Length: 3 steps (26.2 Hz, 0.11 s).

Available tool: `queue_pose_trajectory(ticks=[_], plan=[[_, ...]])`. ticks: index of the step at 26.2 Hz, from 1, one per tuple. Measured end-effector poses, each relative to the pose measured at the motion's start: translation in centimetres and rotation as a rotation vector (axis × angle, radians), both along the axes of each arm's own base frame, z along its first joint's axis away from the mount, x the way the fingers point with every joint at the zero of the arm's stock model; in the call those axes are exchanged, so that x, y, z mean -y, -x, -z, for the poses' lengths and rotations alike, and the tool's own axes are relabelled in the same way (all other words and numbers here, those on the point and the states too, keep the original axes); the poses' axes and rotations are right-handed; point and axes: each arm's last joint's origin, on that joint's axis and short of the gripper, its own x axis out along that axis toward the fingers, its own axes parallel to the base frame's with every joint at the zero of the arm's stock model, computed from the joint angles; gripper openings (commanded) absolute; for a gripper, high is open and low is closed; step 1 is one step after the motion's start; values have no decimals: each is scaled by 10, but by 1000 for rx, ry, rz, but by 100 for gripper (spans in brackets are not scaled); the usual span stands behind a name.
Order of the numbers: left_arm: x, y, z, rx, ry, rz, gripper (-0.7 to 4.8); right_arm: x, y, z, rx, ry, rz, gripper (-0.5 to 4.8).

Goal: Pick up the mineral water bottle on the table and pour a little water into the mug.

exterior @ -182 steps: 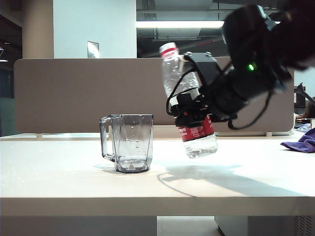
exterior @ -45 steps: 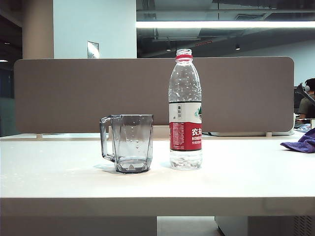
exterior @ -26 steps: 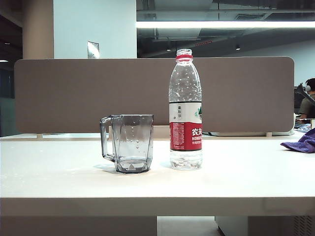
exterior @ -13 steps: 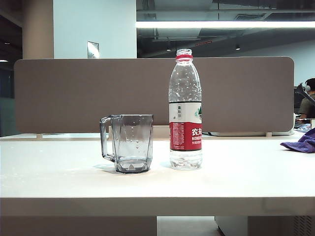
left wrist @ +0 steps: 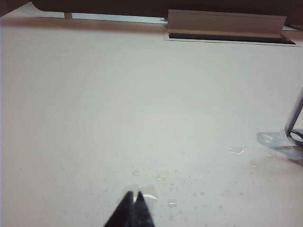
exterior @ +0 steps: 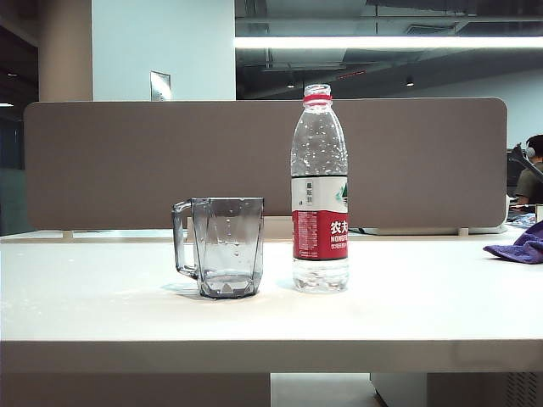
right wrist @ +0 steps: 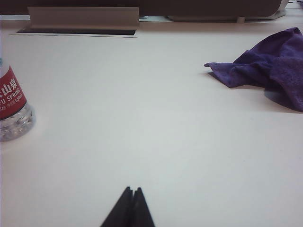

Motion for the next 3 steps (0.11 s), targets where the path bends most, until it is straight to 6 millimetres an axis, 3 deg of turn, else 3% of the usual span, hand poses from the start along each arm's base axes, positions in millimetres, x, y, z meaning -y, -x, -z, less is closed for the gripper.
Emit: queue_pose_trajectory(ticks=[3], plan=[[0,0,0,0,0,0,-5,0,0,0,0,0,0,-1]])
